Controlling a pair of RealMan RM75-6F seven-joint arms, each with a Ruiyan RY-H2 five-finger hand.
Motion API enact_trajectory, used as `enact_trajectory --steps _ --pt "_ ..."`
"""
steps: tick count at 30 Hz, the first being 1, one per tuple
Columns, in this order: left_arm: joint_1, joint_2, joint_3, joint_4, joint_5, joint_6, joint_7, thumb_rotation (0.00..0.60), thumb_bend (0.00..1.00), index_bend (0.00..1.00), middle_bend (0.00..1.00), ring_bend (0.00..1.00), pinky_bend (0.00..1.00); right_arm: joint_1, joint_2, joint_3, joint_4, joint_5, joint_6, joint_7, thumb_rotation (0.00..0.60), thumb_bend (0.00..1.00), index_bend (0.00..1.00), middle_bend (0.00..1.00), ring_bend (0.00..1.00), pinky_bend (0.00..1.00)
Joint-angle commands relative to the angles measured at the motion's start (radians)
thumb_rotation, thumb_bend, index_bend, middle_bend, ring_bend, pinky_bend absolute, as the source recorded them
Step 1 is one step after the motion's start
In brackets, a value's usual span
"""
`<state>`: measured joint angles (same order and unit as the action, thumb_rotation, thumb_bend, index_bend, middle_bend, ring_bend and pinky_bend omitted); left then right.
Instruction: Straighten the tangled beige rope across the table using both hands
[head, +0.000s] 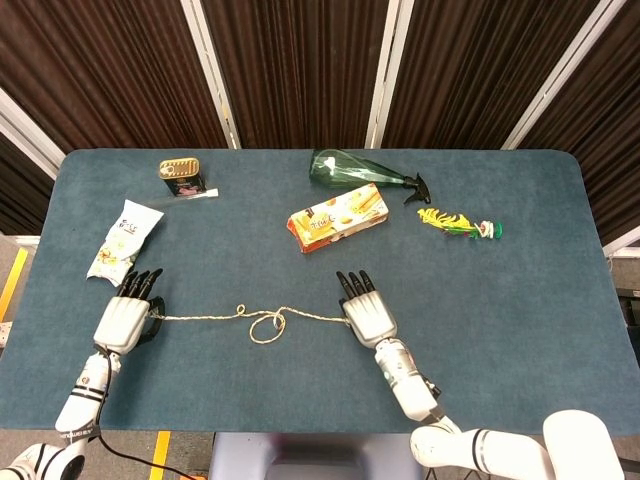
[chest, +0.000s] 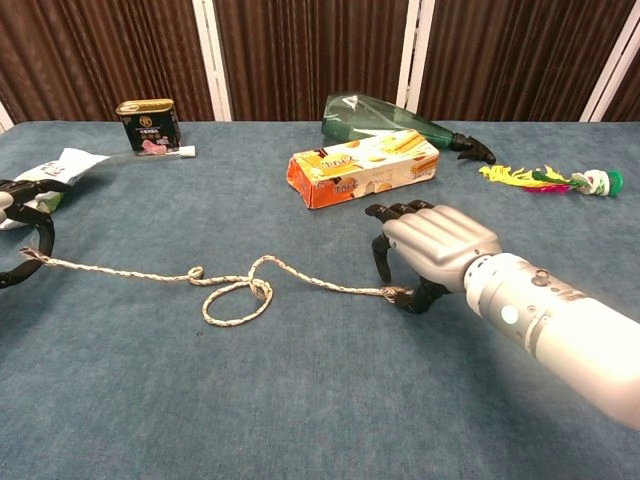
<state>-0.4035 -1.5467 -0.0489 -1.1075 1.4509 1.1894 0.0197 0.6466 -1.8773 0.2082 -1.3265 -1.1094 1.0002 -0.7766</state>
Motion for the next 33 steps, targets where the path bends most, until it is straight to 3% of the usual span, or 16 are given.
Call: enact_trajectory --steps 1,15,20,25,33 --pt "-0.001 0.0 0.0 0.001 0.0 -0.001 -0.002 0.6 0.48 0.61 0.03 0.0 0.03 0.011 -0.011 0.002 0.011 0.015 -0.002 -0.002 0.6 0.45 0.62 0.0 0.0 0.0" --pt "-0.004 0.016 0.007 -0.009 0.006 -0.009 -0.018 0.6 0.48 0.61 0.02 0.0 0.02 0.04 -0.02 -0.014 0.022 0.073 -0.002 -0.022 0.6 0.48 0.62 0.0 0.0 0.0" --pt "-0.005 0.017 0.007 -0.01 0.006 -0.01 -0.018 0.6 0.48 0.61 0.02 0.0 0.02 0.045 -0.021 -0.02 0.026 0.078 0.013 -0.025 0.6 0.49 0.66 0.01 0.0 0.0" --pt "-0.005 0.017 0.007 -0.01 0.006 -0.01 -0.017 0.6 0.48 0.61 0.02 0.0 0.02 0.049 -0.024 -0.019 0.039 0.087 0.028 -0.033 0.6 0.57 0.73 0.06 0.0 0.0" --pt "-0.005 0.018 0.004 -0.008 0.001 -0.007 -0.015 0.6 0.48 0.61 0.02 0.0 0.02 0.045 0.02 -0.022 0.016 0.082 0.051 -0.023 0.6 0.6 0.75 0.08 0.0 0.0"
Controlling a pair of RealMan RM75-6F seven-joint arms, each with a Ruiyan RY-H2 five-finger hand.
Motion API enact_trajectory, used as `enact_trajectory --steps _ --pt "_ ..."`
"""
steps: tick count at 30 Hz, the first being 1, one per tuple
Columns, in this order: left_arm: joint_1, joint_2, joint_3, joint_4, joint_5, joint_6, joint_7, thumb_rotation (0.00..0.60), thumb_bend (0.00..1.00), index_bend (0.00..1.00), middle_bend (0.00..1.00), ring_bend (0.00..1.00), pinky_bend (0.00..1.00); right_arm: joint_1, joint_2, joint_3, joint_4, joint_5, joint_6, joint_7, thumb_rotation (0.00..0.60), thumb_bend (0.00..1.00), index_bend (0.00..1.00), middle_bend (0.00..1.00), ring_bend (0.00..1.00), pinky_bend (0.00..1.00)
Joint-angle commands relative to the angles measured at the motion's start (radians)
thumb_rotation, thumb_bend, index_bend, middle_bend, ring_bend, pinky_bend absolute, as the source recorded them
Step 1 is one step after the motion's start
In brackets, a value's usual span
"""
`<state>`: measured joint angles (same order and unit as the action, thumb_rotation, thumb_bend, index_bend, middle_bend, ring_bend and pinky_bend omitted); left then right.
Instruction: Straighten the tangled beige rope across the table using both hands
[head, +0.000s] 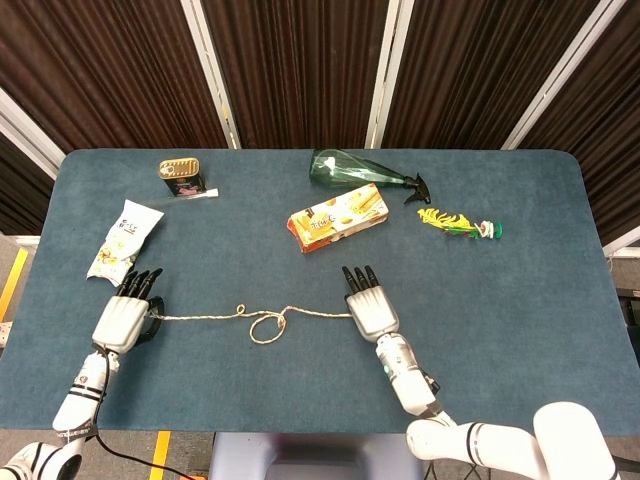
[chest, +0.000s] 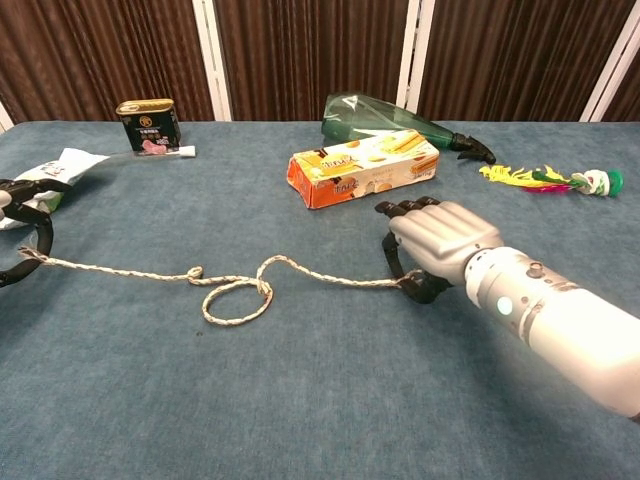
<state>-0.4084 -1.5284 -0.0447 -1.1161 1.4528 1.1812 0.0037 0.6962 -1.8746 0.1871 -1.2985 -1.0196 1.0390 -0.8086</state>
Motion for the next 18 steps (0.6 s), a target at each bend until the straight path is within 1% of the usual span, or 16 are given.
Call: enact_trajectory --steps 1,4,8,13,18 --pt "0.001 0.0 -0.001 0.002 -0.001 0.002 0.001 0.6 0.48 0.61 0.02 0.0 0.02 -0.009 0.029 0.0 -0.018 -0.013 0.02 0.015 0.6 0.6 0.75 0.08 0.0 0.0" --pt "0.002 -0.001 -0.006 0.007 -0.007 0.005 0.007 0.6 0.48 0.62 0.02 0.0 0.02 -0.026 0.078 0.004 -0.045 -0.024 0.044 0.044 0.6 0.6 0.75 0.08 0.0 0.0" --pt "0.006 0.003 -0.018 0.012 -0.024 0.01 0.019 0.6 0.48 0.62 0.02 0.0 0.02 -0.063 0.174 0.007 -0.088 -0.042 0.075 0.106 0.6 0.6 0.75 0.08 0.0 0.0" --pt "0.016 0.016 -0.031 0.01 -0.047 0.016 0.034 0.6 0.48 0.62 0.02 0.0 0.02 -0.112 0.28 -0.012 -0.103 -0.074 0.1 0.185 0.6 0.6 0.75 0.09 0.0 0.0" --pt "0.027 0.03 -0.03 0.006 -0.06 0.018 0.053 0.6 0.48 0.62 0.02 0.0 0.02 -0.162 0.368 -0.031 -0.107 -0.104 0.123 0.271 0.6 0.6 0.75 0.09 0.0 0.0"
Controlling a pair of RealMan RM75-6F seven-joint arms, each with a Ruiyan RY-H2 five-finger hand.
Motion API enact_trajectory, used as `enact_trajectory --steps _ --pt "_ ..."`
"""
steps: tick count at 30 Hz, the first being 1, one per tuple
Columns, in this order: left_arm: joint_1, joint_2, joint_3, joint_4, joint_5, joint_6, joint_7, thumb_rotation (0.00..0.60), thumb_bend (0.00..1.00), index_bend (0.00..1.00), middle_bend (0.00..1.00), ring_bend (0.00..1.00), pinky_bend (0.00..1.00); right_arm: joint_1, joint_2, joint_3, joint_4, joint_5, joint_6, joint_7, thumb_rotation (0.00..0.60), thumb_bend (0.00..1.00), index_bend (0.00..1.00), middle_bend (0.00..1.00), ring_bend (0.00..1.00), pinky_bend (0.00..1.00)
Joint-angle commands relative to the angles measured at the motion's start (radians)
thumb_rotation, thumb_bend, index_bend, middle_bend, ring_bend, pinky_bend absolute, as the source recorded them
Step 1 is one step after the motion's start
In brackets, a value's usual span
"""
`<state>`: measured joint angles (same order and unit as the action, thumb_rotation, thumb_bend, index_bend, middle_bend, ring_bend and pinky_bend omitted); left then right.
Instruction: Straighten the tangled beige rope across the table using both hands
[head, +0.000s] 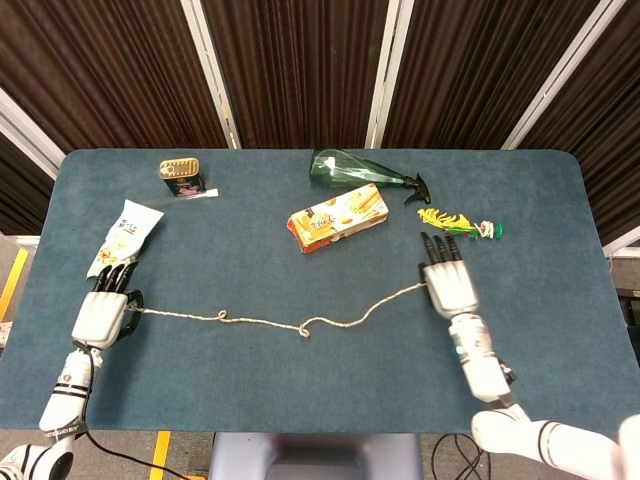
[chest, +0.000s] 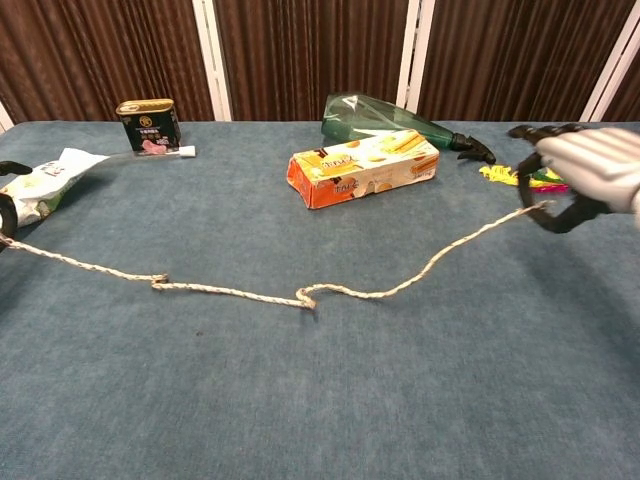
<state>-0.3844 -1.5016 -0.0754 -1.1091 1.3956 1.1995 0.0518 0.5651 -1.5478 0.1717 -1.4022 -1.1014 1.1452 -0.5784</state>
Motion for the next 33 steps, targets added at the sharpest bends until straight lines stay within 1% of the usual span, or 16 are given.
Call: enact_trajectory --steps 1,6,12,21,33 --pt "0.005 0.005 0.001 -0.002 -0.004 0.0 0.008 0.6 0.48 0.62 0.02 0.0 0.02 -0.038 0.052 -0.021 0.0 -0.027 0.018 0.051 0.6 0.6 0.75 0.09 0.0 0.0" --pt "0.011 0.015 0.016 -0.002 -0.001 -0.008 0.028 0.6 0.48 0.62 0.03 0.0 0.02 -0.078 0.091 -0.053 0.023 -0.055 0.028 0.107 0.6 0.6 0.75 0.09 0.0 0.0" --pt "0.013 0.017 0.019 0.014 -0.022 -0.042 0.032 0.6 0.48 0.62 0.03 0.0 0.02 -0.11 0.1 -0.074 0.07 -0.082 0.037 0.161 0.6 0.6 0.75 0.09 0.0 0.0" --pt "0.008 -0.002 0.028 0.075 -0.031 -0.093 -0.008 0.6 0.49 0.62 0.03 0.0 0.02 -0.13 0.096 -0.076 0.14 -0.074 0.003 0.21 0.6 0.6 0.75 0.09 0.0 0.0" --pt "-0.004 -0.03 0.017 0.112 -0.041 -0.116 -0.003 0.6 0.49 0.62 0.03 0.0 0.02 -0.145 0.077 -0.074 0.203 -0.054 -0.033 0.211 0.6 0.6 0.74 0.09 0.0 0.0"
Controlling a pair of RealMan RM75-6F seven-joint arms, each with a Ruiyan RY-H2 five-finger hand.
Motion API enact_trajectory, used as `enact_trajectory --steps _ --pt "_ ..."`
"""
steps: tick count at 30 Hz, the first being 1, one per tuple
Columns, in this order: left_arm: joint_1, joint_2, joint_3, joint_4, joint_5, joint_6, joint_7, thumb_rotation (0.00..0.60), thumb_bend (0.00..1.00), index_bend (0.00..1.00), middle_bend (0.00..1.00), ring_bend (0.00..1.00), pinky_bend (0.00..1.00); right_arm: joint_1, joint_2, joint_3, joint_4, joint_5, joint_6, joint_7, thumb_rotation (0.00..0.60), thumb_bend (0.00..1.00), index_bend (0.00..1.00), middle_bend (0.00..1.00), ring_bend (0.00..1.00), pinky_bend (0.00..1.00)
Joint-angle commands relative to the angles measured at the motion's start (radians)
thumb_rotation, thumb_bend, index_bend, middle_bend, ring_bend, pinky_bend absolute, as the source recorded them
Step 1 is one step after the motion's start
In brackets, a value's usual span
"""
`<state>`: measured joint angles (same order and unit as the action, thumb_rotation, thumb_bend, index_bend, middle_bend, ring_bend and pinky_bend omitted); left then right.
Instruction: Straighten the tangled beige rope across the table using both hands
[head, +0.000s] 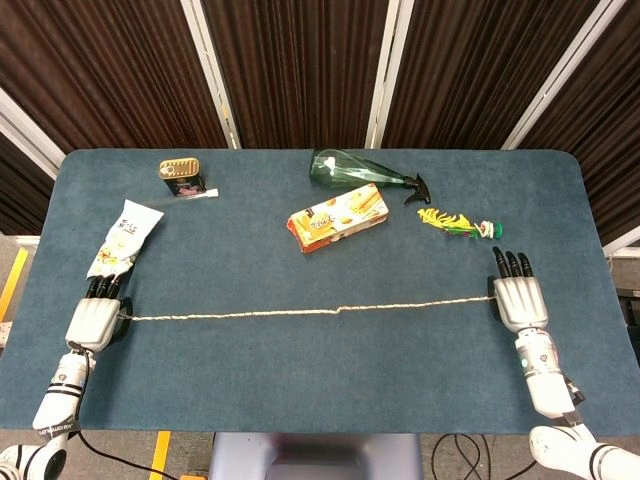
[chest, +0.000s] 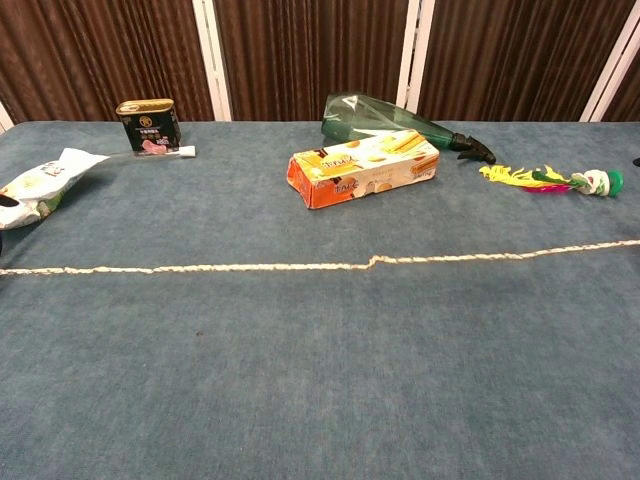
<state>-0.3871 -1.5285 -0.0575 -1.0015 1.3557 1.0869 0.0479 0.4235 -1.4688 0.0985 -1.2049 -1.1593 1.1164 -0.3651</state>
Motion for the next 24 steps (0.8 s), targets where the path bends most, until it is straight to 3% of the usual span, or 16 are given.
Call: enact_trajectory --steps 1,15,24 --pt "-0.001 -0.005 -0.001 0.007 -0.002 -0.005 0.0 0.6 0.49 0.62 0.03 0.0 0.02 -0.005 -0.003 0.0 0.009 0.006 -0.005 -0.001 0.6 0.6 0.74 0.09 0.0 0.0" --pt "-0.006 -0.022 0.008 0.034 0.008 -0.022 -0.011 0.6 0.49 0.61 0.03 0.0 0.02 -0.018 -0.023 -0.001 0.046 0.007 -0.031 -0.002 0.6 0.6 0.73 0.09 0.0 0.0" --pt "-0.01 -0.026 0.019 0.045 0.018 -0.039 -0.023 0.6 0.48 0.47 0.03 0.0 0.02 -0.018 -0.041 -0.002 0.067 0.015 -0.058 -0.015 0.6 0.6 0.61 0.09 0.0 0.0"
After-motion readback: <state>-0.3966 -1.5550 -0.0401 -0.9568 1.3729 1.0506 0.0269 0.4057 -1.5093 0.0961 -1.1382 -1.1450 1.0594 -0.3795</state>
